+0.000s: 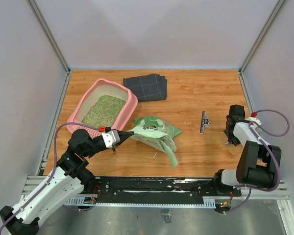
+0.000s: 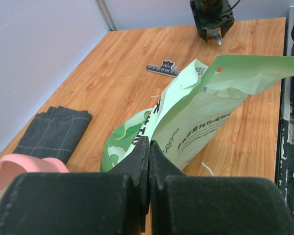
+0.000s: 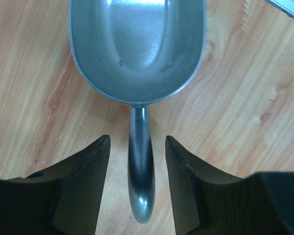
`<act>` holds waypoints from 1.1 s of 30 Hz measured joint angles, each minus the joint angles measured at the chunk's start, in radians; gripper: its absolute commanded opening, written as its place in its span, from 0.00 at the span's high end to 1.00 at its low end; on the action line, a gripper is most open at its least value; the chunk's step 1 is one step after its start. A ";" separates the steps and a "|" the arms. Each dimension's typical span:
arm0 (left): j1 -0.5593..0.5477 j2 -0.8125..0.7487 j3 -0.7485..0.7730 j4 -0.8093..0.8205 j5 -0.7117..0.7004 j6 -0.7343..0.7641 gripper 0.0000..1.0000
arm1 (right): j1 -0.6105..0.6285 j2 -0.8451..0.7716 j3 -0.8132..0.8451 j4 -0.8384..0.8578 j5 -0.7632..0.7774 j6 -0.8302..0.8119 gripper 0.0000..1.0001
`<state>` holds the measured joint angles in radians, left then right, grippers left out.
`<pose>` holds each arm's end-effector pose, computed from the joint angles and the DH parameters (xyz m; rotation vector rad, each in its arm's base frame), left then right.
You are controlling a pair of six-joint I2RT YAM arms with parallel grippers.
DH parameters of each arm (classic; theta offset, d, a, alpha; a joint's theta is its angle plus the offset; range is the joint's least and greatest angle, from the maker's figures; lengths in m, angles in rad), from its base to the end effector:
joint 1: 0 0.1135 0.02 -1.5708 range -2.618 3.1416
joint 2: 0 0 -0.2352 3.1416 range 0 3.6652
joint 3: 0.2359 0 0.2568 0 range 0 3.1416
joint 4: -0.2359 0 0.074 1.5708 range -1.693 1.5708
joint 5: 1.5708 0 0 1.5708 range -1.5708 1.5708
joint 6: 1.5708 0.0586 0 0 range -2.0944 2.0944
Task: Fill the litter box with clean litter
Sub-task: Pick up the spatula from the center of the board.
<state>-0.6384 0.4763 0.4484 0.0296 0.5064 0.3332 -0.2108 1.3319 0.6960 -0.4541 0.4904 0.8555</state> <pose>0.1336 -0.1346 0.2746 1.0816 1.1859 -0.6339 0.2475 -0.0812 0.1306 1.4077 2.0824 -0.4006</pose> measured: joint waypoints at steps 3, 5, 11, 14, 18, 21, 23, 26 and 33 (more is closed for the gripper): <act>0.000 0.001 0.000 0.000 0.000 0.002 1.00 | -0.006 0.052 0.001 0.043 -0.011 -0.014 0.64; 0.000 0.001 0.000 0.000 0.000 0.002 1.00 | -0.008 0.079 0.003 0.057 -0.018 -0.030 0.76; 0.000 0.000 0.000 0.000 -0.002 0.003 1.00 | -0.011 0.101 0.037 0.077 -0.032 -0.101 0.99; 0.000 -0.001 0.000 0.000 -0.008 0.003 1.00 | -0.013 0.111 0.055 0.093 -0.065 -0.169 0.99; 0.000 -0.001 0.000 0.000 -0.012 0.003 1.00 | -0.011 0.050 0.057 0.127 -0.182 -0.325 0.99; 0.000 -0.001 0.000 0.000 -0.018 0.003 1.00 | 0.002 -0.051 0.067 0.139 -0.294 -0.453 0.99; 0.000 -0.001 0.000 0.000 -0.024 0.003 1.00 | 0.041 -0.125 0.093 0.134 -0.373 -0.569 0.99; 0.000 -0.001 0.000 0.000 -0.026 0.002 1.00 | 0.141 -0.201 0.169 0.086 -0.466 -0.729 0.99; 0.000 0.006 0.000 0.010 -0.023 0.001 1.00 | 0.307 -0.371 0.324 -0.086 -0.700 -1.048 0.99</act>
<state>-0.6384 0.4824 0.4484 0.0391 0.4835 0.3344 0.0967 0.9607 1.0199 -0.5404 -0.2096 -0.1925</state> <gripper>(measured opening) 0.009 0.244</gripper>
